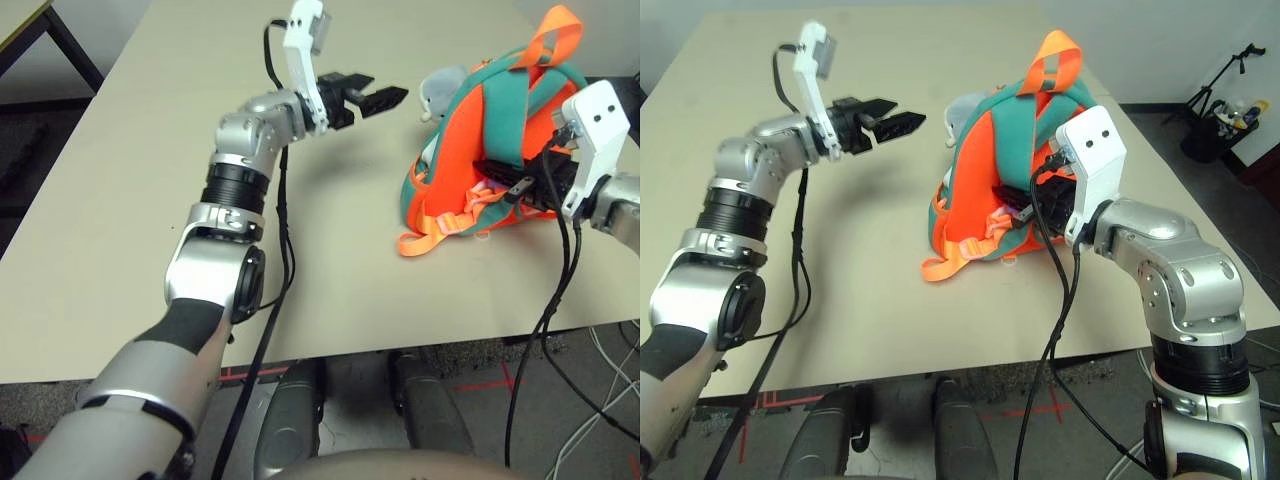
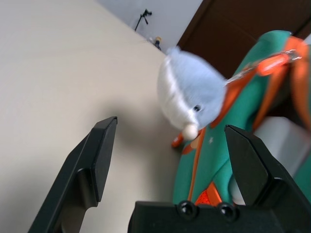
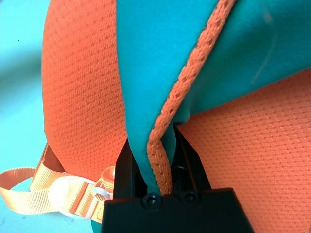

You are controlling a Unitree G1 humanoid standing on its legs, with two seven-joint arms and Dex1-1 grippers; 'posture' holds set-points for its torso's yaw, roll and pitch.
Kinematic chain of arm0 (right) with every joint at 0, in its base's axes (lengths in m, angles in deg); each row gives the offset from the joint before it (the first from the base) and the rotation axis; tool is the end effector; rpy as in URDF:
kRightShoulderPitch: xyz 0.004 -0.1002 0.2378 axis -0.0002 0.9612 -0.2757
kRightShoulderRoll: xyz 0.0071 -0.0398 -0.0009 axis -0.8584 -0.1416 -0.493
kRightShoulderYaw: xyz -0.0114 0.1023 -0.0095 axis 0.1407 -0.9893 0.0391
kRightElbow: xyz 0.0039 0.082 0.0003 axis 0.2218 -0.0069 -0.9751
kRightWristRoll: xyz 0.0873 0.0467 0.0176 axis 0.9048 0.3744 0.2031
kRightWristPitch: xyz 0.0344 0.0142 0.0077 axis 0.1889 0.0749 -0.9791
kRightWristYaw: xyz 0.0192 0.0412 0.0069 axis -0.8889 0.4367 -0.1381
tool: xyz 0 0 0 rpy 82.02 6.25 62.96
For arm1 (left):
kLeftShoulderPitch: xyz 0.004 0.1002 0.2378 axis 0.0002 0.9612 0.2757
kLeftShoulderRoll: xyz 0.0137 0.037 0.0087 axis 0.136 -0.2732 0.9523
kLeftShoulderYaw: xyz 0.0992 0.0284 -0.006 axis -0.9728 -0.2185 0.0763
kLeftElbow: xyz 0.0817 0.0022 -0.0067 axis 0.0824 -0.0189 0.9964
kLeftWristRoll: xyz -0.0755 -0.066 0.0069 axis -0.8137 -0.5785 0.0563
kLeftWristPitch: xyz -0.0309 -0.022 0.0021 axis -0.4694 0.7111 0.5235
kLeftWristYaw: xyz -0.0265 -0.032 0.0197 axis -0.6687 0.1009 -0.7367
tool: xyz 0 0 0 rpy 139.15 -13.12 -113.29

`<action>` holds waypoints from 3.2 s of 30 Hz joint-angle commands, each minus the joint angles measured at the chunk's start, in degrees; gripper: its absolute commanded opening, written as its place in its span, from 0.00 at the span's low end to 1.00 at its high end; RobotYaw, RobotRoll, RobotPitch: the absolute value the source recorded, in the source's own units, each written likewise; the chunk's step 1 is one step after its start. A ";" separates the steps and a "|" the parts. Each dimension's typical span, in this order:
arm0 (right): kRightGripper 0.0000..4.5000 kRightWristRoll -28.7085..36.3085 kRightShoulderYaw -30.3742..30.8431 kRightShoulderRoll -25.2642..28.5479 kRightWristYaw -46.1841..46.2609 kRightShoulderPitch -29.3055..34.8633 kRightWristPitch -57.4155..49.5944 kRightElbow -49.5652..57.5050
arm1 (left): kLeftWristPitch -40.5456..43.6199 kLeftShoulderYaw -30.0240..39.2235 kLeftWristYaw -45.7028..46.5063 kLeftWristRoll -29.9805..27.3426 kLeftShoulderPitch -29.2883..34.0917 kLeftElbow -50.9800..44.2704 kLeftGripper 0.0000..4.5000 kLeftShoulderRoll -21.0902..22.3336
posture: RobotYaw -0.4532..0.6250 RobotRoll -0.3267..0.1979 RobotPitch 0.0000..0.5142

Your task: Put the pencil case into the backpack and zip it.

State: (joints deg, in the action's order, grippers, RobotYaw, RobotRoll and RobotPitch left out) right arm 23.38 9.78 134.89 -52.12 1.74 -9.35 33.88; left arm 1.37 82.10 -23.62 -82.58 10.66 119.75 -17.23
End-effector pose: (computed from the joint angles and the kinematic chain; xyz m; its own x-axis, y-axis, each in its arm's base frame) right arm 0.2410 -0.2369 0.2345 0.7802 0.5845 -0.2229 -0.6253 0.7385 -0.2523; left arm 0.3744 0.1178 0.2247 0.5855 -0.8101 0.0304 0.7855 0.5577 -0.2684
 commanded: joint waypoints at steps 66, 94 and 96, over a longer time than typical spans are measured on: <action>0.04 1.35 0.87 -2.23 2.81 2.36 -3.88 6.34 | -11.50 17.43 7.29 -3.34 -13.99 20.04 0.03 -9.30 | 0.38 0.62 0.36; 0.04 -9.26 4.19 -7.63 6.30 -0.13 9.40 -7.52 | 54.09 20.74 21.31 -29.76 3.88 -53.28 0.03 0.43 | 0.49 0.62 0.37; 0.04 -9.85 3.86 -8.11 7.01 -0.38 9.77 -8.30 | 52.61 22.24 23.76 -29.67 2.87 -52.24 0.03 0.07 | 0.49 0.62 0.37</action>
State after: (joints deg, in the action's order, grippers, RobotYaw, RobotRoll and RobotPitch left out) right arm 15.08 13.34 127.12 -46.50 1.00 0.65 27.56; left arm 55.56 102.17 -1.31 -111.01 15.02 67.53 -17.06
